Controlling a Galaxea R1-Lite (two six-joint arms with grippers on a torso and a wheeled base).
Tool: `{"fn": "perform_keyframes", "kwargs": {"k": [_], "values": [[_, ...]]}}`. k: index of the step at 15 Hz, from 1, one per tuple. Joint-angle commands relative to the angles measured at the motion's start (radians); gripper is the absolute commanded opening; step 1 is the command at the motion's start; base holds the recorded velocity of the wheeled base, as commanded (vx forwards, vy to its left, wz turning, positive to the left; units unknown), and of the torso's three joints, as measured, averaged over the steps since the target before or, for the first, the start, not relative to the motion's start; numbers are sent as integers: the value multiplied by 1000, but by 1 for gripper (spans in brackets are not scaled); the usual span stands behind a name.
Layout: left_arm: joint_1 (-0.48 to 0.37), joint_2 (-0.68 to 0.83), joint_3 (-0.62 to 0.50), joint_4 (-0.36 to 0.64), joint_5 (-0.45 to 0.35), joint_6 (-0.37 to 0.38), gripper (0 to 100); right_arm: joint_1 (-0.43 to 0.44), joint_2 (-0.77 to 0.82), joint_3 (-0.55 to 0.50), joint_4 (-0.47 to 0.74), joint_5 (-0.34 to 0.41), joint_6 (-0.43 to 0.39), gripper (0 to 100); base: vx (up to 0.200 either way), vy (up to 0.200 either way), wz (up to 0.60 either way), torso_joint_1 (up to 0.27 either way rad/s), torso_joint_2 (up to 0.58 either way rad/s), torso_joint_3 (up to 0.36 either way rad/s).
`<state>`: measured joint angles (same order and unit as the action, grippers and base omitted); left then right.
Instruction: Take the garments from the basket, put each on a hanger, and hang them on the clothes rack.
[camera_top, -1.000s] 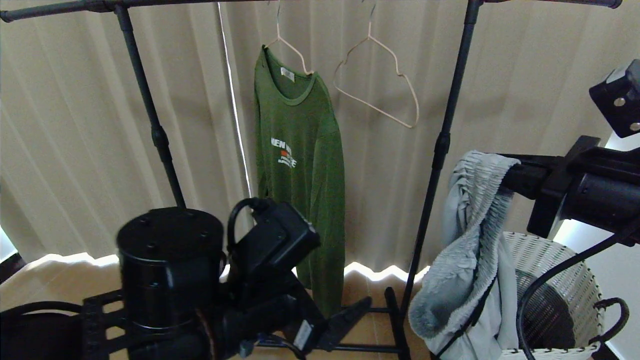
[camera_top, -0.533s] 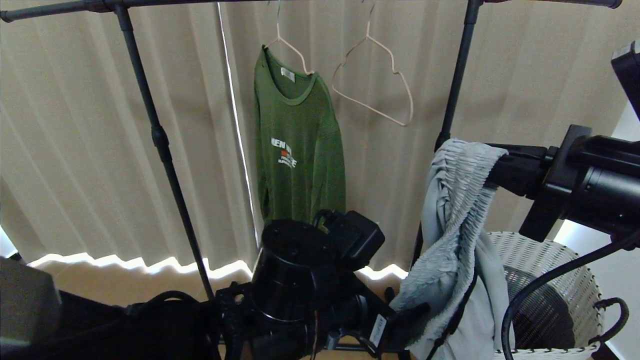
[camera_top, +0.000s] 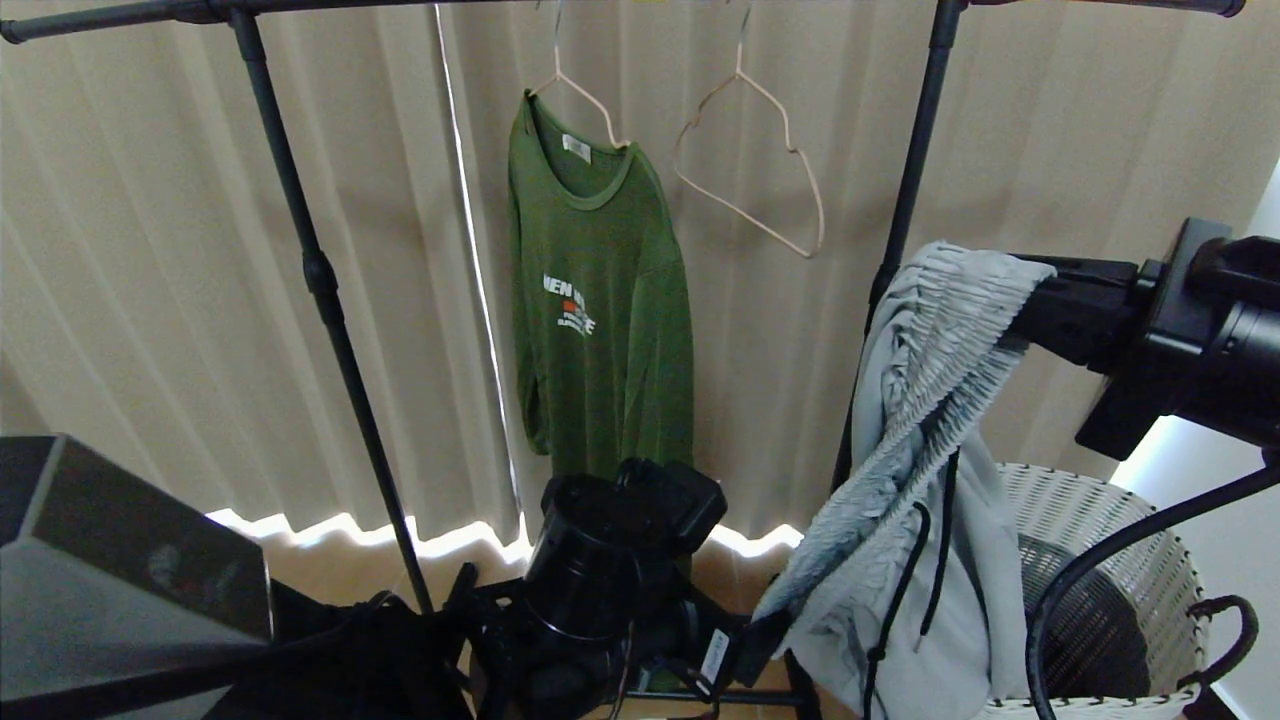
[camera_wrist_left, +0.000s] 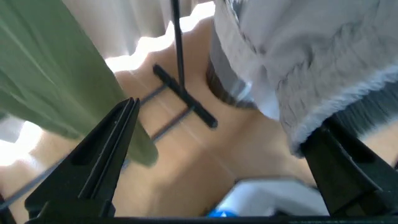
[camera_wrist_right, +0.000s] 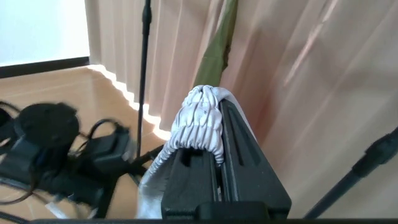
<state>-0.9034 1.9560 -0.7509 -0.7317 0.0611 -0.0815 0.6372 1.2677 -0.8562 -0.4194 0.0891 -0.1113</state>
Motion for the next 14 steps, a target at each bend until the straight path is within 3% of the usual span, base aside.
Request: {"fn": "perform_keyframes", "kwargs": {"k": [1, 3, 4, 6, 7, 9, 10, 12, 14], "values": [[3, -32, 42, 2, -1, -1, 100, -7, -4, -11, -2, 0, -1, 0, 0, 0, 0, 0, 0, 0], [1, -52, 64, 0, -3, 0, 100, -7, -1, -18, -2, 0, -1, 0, 0, 0, 0, 0, 0, 0], [1, -61, 67, 0, -4, 2, 0, -8, 1, -23, -2, 0, -1, 0, 0, 0, 0, 0, 0, 0], [-5, -89, 97, -25, -1, 9, 0, -10, 1, -21, -1, -3, -1, 0, 0, 0, 0, 0, 0, 0], [-6, -131, 165, -100, -1, 23, 0, -24, 1, -17, -1, -3, -1, 0, 0, 0, 0, 0, 0, 0], [17, -186, 245, -190, 3, 98, 0, -45, 4, -12, -1, -2, -1, 0, 0, 0, 0, 0, 0, 0], [89, -250, 248, -192, 3, 164, 0, -64, 2, -6, -1, -3, -1, 0, 0, 0, 0, 0, 0, 0], [218, -379, 148, -80, 2, 238, 0, -96, -2, -4, -2, -2, -1, 0, 0, 0, 0, 0, 0, 0], [301, -497, -24, 170, -4, 236, 0, -103, -2, -7, -2, -3, 2, 0, 0, 0, 0, 0, 0, 0]]}}
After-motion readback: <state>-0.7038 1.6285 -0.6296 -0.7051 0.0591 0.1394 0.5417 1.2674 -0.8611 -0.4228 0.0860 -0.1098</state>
